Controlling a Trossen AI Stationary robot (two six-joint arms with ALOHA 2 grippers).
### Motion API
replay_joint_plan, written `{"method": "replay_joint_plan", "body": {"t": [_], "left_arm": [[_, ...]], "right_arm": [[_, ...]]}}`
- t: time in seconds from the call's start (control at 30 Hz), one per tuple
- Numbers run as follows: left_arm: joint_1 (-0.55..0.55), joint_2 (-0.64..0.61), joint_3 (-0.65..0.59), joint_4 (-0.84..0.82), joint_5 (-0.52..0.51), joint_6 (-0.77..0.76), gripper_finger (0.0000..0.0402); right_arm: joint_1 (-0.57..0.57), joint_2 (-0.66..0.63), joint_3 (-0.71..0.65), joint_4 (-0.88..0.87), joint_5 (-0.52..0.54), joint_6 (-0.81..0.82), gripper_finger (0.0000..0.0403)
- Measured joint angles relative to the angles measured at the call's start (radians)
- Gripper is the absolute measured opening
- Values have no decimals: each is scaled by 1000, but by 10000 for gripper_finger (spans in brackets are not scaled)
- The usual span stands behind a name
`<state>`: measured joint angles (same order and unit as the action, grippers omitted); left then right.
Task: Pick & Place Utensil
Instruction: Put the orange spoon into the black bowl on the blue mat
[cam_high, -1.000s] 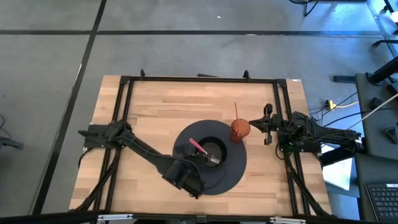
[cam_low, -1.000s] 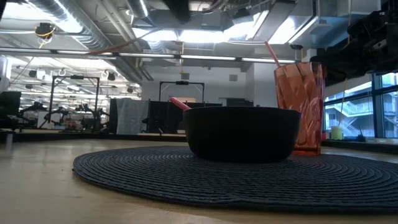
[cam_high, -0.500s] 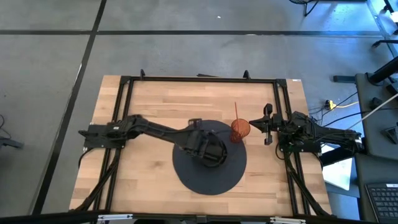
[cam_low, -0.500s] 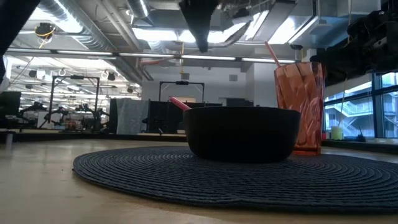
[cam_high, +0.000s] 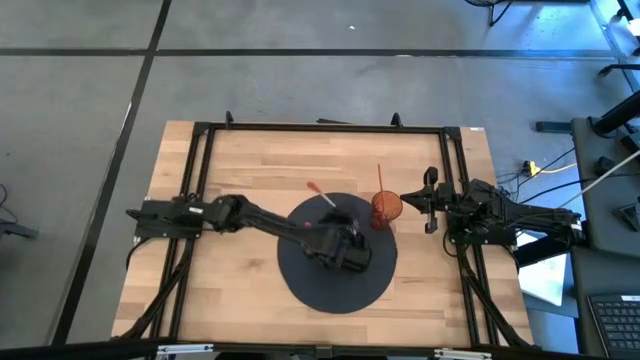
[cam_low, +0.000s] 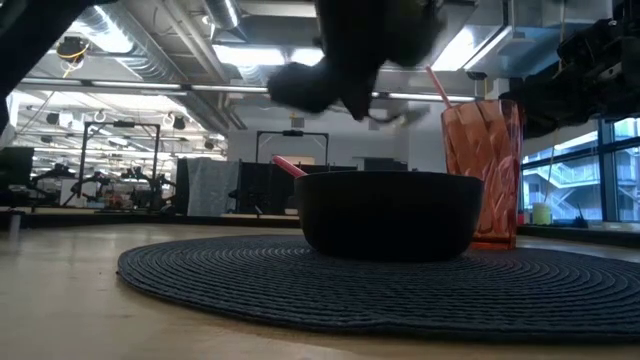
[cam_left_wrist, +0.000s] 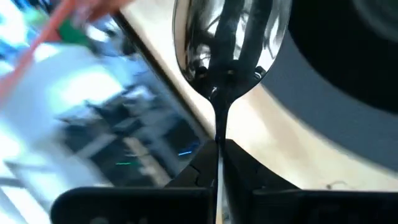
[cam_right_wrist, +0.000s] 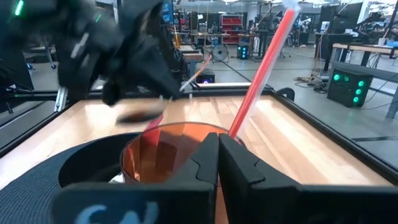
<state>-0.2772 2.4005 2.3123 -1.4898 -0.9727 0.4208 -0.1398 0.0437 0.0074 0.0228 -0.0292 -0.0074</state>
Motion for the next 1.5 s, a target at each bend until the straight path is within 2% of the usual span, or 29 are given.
{"method": "replay_joint_plan", "body": {"t": [0.13,0.4,0.53,0.67,0.93,1.1,1.3,1.5], "left_arm": [[-23,76,0,29,-139,204,3],[-49,120,-1,64,-190,367,3],[-63,120,-1,109,-179,480,3],[-76,120,-1,136,-120,540,3],[-92,120,-1,137,-99,587,3],[-95,120,-1,133,-44,649,4],[-95,120,-1,133,-42,658,4],[-91,120,-1,133,10,670,4]], "right_arm": [[0,0,0,-1,0,0,11],[0,0,0,0,0,-4,11],[0,0,0,1,1,-3,11],[0,0,0,1,1,-3,11],[0,0,0,1,1,-4,11],[0,0,0,0,1,-4,11],[0,0,0,0,1,-4,11],[0,0,0,0,1,-4,11]]}}
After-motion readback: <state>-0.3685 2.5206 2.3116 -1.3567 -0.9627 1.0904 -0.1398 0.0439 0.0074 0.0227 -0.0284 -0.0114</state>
